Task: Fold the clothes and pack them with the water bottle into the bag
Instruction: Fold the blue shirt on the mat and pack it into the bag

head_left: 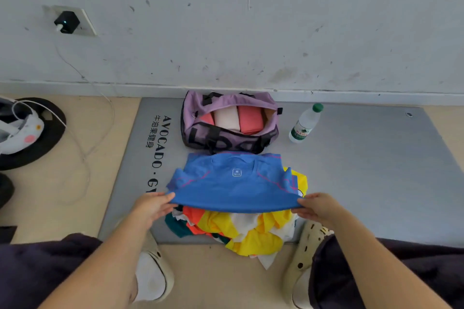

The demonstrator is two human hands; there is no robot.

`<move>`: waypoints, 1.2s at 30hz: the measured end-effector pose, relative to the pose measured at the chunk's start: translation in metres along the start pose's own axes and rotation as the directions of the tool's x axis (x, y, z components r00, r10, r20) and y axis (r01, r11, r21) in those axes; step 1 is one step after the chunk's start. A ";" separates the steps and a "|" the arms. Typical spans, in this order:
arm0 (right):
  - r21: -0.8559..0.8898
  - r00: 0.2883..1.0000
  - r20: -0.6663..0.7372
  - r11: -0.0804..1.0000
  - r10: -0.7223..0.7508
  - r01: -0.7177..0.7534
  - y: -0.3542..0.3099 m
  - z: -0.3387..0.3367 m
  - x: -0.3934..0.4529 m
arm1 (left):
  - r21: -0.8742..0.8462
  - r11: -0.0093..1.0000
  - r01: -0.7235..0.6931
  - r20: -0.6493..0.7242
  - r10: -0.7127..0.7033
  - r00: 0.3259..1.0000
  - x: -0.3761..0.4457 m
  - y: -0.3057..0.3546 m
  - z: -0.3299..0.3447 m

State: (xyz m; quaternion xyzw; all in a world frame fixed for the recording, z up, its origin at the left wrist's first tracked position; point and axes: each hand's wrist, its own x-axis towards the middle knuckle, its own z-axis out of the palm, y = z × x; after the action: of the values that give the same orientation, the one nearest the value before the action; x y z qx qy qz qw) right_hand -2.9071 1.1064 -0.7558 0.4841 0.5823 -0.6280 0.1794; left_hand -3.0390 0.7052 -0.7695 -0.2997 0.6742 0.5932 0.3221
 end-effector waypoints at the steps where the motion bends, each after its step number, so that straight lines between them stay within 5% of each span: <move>1: 0.002 0.999 0.002 0.999 0.050 -0.050 0.014 0.004 0.005 | -0.014 0.999 0.039 0.007 -0.039 0.999 0.004 -0.016 0.003; 10: -0.398 0.859 0.073 0.805 0.506 -0.440 0.074 0.004 0.050 | 0.242 0.886 0.396 -0.080 -0.388 0.918 0.035 -0.083 -0.014; 16: -0.073 0.918 0.054 0.919 0.392 -0.388 0.076 0.022 0.080 | 0.146 0.916 0.374 0.012 -0.380 0.925 0.057 -0.081 0.002; 22: -0.108 0.968 -0.171 0.973 0.182 -0.202 0.085 0.042 0.084 | 0.019 0.944 0.329 -0.071 -0.327 0.942 0.072 -0.085 0.030; 28: -0.176 0.951 -0.280 0.966 0.134 -0.187 0.095 0.051 0.086 | -0.027 0.955 0.296 -0.199 -0.295 0.934 0.082 -0.096 0.047; 32: -0.290 0.949 -0.313 0.948 0.039 -0.134 0.098 0.050 0.084 | 0.380 0.912 0.152 -0.334 -0.018 0.943 0.077 -0.104 0.035; 34: -0.411 0.961 -0.272 0.897 0.052 -0.164 0.098 0.045 0.081 | 0.593 0.787 0.172 -0.305 0.022 0.952 0.070 -0.106 0.025; 36: -0.579 0.973 -0.163 0.783 0.163 -0.229 0.093 0.041 0.074 | 0.812 0.543 0.214 -0.231 -0.038 0.972 0.065 -0.105 0.017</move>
State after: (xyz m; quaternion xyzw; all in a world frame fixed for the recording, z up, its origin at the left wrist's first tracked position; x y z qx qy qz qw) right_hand -2.8849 1.0702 -0.8744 0.4936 0.7044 -0.3659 0.3554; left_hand -2.9955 0.7087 -0.8861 -0.2136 0.8776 0.1484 0.4027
